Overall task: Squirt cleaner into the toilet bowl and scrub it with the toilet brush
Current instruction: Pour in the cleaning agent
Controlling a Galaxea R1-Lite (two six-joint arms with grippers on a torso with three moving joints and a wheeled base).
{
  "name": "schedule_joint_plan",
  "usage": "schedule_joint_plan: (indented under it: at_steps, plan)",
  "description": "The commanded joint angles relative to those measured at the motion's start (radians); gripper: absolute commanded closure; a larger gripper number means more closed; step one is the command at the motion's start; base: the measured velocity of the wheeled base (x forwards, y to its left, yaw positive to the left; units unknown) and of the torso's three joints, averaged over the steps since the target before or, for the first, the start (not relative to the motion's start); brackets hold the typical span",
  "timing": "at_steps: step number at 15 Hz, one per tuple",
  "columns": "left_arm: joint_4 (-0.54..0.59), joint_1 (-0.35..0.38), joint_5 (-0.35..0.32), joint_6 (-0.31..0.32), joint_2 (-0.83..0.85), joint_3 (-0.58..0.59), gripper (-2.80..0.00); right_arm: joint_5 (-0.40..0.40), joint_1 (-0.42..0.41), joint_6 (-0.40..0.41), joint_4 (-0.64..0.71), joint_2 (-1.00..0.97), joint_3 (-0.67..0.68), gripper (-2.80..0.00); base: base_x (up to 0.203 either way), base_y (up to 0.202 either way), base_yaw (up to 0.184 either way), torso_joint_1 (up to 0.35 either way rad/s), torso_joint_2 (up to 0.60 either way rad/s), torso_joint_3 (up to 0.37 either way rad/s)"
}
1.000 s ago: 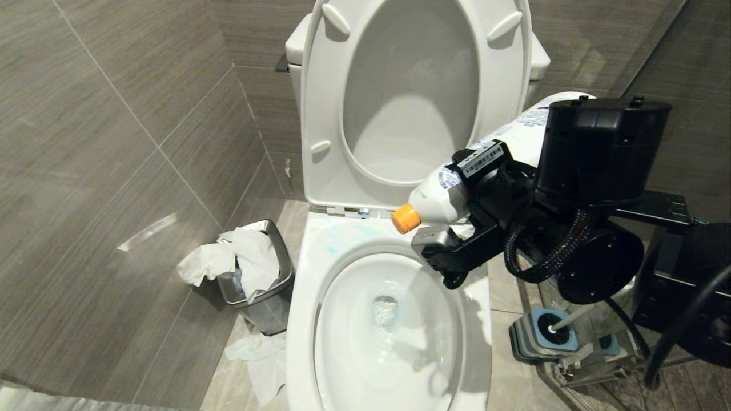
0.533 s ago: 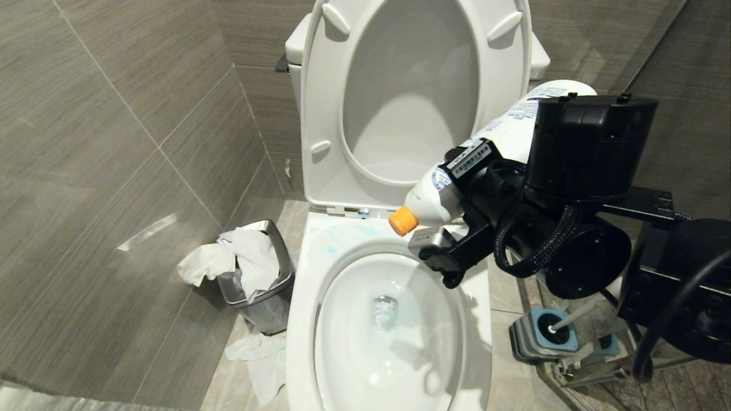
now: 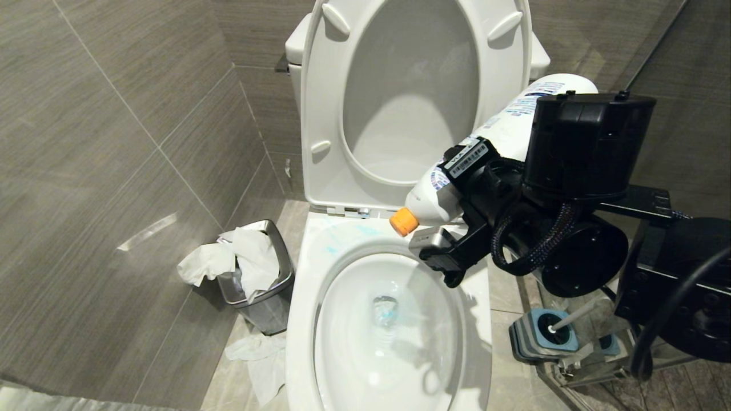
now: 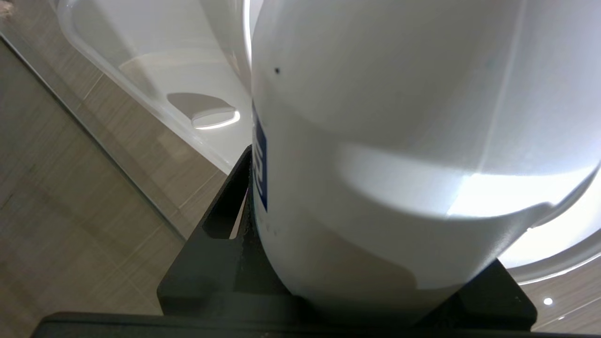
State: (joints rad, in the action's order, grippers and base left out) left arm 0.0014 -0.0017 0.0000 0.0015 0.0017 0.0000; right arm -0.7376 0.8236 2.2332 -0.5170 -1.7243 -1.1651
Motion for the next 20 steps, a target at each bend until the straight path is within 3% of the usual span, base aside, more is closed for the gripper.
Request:
schedule_joint_plan:
  at_steps: [1, 4, 7, 11, 18, 20]
  plan:
    - [0.000, 0.000, 0.000, 0.000, 0.001, 0.000, 0.00, -0.003, 0.004, 0.013, -0.003, 0.000, -0.001, 0.00, 0.000, 0.000, 0.000, 0.000, 0.00, 0.000]
    - [0.000, 0.000, 0.000, 0.000, 0.001, 0.000, 0.00, -0.004, 0.012, 0.026, -0.001, 0.002, -0.001, 0.00, 0.000, 0.000, 0.000, 0.000, 0.00, 0.000]
    - [0.000, 0.000, 0.000, 0.000, 0.001, 0.000, 0.00, -0.003, 0.012, 0.129, -0.005, 0.006, -0.020, 0.00, 0.000, 0.000, 0.000, 0.000, 0.00, 0.000]
    - [0.000, 0.000, 0.000, 0.000, 0.001, 0.000, 0.00, -0.003, 0.012, 0.187, -0.006, 0.004, -0.038, 0.00, 0.000, 0.000, 0.000, 0.000, 0.00, 0.000]
    - [0.000, 0.000, 0.000, 0.005, 0.001, 0.000, 0.00, -0.002, 0.015, 0.167, -0.079, -0.017, -0.035, 0.00, 0.000, 0.000, 0.000, 0.000, 0.00, 0.000]
    - [0.000, 0.000, 0.000, 0.003, 0.001, 0.000, 0.00, -0.004, 0.018, 0.112, -0.080, -0.019, -0.032, 0.00, 0.000, 0.000, 0.000, 0.000, 0.00, 0.000]
